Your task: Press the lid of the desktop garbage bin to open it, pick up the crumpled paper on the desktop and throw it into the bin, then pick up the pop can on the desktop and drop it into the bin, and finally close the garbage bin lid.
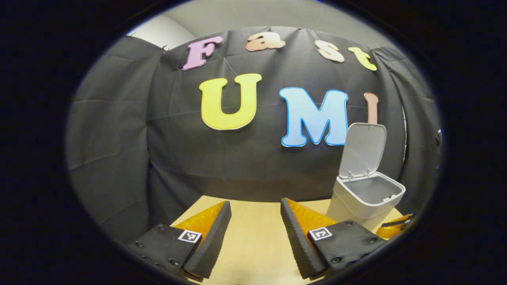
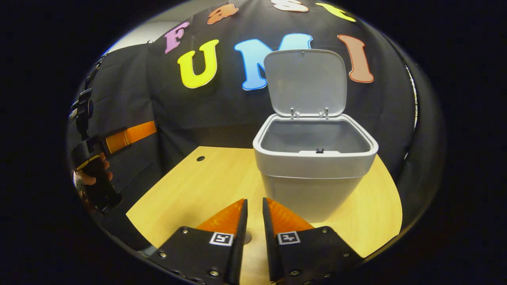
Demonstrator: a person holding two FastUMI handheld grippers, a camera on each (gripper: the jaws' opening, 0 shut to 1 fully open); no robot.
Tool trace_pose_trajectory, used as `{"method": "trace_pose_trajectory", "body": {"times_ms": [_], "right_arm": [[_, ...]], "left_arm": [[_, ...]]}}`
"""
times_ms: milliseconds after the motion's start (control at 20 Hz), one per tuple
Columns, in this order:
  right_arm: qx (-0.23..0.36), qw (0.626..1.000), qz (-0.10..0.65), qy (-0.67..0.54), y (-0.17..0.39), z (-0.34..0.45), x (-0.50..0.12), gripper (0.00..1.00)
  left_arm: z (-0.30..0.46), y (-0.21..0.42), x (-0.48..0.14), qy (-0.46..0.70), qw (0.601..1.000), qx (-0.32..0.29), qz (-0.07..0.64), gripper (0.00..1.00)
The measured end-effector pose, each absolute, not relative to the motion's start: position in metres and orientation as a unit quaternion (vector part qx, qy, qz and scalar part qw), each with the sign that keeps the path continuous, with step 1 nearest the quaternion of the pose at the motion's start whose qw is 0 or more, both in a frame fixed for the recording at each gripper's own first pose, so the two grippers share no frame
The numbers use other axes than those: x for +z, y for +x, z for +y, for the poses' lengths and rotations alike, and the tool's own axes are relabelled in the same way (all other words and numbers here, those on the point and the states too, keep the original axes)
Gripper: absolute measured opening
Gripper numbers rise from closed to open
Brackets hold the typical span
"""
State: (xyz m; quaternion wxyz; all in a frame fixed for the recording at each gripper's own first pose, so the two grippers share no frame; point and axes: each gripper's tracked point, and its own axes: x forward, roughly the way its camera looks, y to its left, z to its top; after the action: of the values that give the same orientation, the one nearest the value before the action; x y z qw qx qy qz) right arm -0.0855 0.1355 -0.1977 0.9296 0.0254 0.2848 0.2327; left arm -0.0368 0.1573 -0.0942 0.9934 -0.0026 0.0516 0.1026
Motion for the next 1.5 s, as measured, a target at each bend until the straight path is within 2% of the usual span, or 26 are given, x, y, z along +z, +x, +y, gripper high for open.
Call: {"method": "trace_pose_trajectory", "body": {"times_ms": [50,100,150,200,250,450,600,1050,1100,1250,1300,1400,1450,1500], "right_arm": [[0.245,0.924,0.291,0.025,-0.088,0.142,-0.202,0.34],[0.257,0.920,0.296,0.022,-0.091,0.149,-0.203,0.56],[0.268,0.916,0.299,0.013,-0.090,0.157,-0.209,0.72],[0.281,0.911,0.301,0.001,-0.093,0.164,-0.214,0.77],[0.283,0.910,0.303,-0.008,-0.093,0.166,-0.218,0.87],[0.294,0.902,0.316,-0.030,-0.096,0.176,-0.236,0.89],[0.305,0.894,0.324,-0.042,-0.100,0.183,-0.245,0.99],[0.322,0.868,0.368,-0.092,-0.107,0.199,-0.297,0.99],[0.322,0.865,0.373,-0.097,-0.108,0.199,-0.306,0.99],[0.321,0.859,0.383,-0.110,-0.107,0.200,-0.317,0.99],[0.321,0.858,0.385,-0.113,-0.106,0.200,-0.321,0.99],[0.322,0.854,0.391,-0.121,-0.104,0.203,-0.328,0.96],[0.322,0.853,0.391,-0.125,-0.103,0.202,-0.331,0.99],[0.322,0.851,0.395,-0.129,-0.103,0.202,-0.336,0.95]], "left_arm": [[0.160,-0.038,-0.096,-0.004,0.993,0.105,0.053,0.87],[0.161,-0.040,-0.096,-0.005,0.993,0.107,0.053,0.87],[0.163,-0.041,-0.098,-0.007,0.992,0.110,0.055,0.87],[0.167,-0.043,-0.099,-0.006,0.992,0.113,0.055,0.84],[0.168,-0.043,-0.099,-0.005,0.992,0.115,0.056,0.87],[0.172,-0.042,-0.101,-0.010,0.991,0.117,0.058,0.87],[0.173,-0.041,-0.102,-0.012,0.991,0.118,0.059,0.87],[0.186,-0.046,-0.111,-0.016,0.989,0.127,0.069,0.84],[0.187,-0.046,-0.112,-0.016,0.989,0.127,0.070,0.81],[0.191,-0.047,-0.117,-0.018,0.989,0.129,0.075,0.81],[0.192,-0.047,-0.118,-0.019,0.988,0.130,0.077,0.87],[0.194,-0.046,-0.120,-0.020,0.988,0.131,0.080,0.87],[0.194,-0.046,-0.121,-0.020,0.988,0.131,0.081,0.87],[0.196,-0.045,-0.123,-0.020,0.988,0.131,0.083,0.84]]}}
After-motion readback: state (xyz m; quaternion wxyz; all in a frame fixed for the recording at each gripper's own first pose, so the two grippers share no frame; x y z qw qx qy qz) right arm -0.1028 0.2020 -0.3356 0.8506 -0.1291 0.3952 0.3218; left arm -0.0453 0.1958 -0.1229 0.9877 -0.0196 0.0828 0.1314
